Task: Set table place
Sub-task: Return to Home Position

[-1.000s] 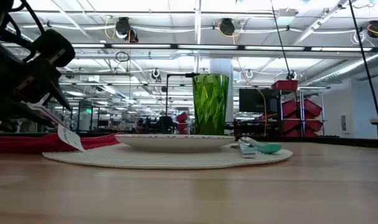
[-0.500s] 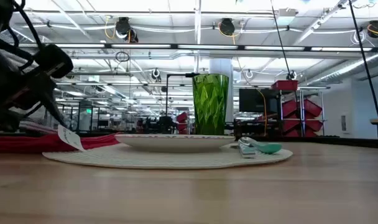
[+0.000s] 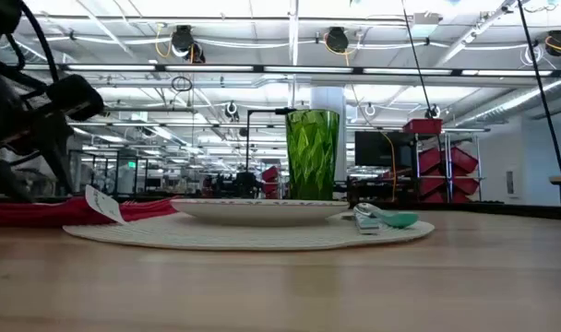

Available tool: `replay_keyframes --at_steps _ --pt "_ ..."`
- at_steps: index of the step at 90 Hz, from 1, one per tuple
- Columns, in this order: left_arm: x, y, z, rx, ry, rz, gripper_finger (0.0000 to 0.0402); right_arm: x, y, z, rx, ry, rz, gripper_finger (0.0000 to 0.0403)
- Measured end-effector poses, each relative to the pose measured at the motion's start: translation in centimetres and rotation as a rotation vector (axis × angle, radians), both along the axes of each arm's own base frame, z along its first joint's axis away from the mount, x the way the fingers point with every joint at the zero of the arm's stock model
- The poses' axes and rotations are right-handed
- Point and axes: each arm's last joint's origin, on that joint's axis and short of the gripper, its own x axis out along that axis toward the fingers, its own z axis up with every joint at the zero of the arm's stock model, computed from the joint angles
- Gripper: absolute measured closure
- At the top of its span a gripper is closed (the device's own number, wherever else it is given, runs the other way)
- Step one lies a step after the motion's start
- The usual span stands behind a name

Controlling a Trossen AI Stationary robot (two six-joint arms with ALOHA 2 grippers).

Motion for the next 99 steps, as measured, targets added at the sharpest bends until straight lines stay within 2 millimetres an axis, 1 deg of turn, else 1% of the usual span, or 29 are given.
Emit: replay_keyframes --at_steps 8,16,24,30,51,56,66,78,91,99 --pt "0.3 -0.2 0.7 -0.001 -0.016 -0.013 0.0253 0.0 0.0 0.0 0.0 0.0 0.0 0.0261" --pt "0.7 -0.4 2.2 0.008 -0.031 -0.036 0.0253 0.0 0.0 0.0 0.0 0.0 0.0 0.0261" --pt "0.8 -0.4 4.3 0.036 -0.037 -0.022 0.0253 0.0 0.0 0.0 0.0 0.0 0.0 0.0261" --pt "0.8 -0.2 6.6 0.107 -0.07 -0.018 0.0253 0.0 0.0 0.0 -0.006 0.004 0.001 0.0261" --pt "0.2 2.1 15.2 0.437 -0.045 -0.095 0.0253 0.0 0.0 0.0 -0.046 0.028 0.008 0.0261" --pt "0.3 2.6 17.0 0.526 -0.057 -0.148 0.0253 0.0 0.0 0.0 -0.061 0.033 0.01 0.0261" --pt "0.4 3.3 20.2 0.724 -0.062 -0.312 0.0253 0.1 -0.4 0.3 -0.076 0.03 0.016 0.0261" --pt "1.1 3.9 23.1 1.048 -0.039 -0.543 0.0253 0.3 -1.6 0.6 -0.05 0.024 0.059 0.0261" --pt "1.8 4.1 25.0 1.435 0.063 -0.796 0.0253 -0.3 -2.7 1.4 -0.062 0.019 0.064 0.0261" --pt "1.9 4.0 25.5 1.532 0.066 -0.876 0.0253 -0.7 -2.8 1.8 -0.102 0.035 0.071 0.0261"
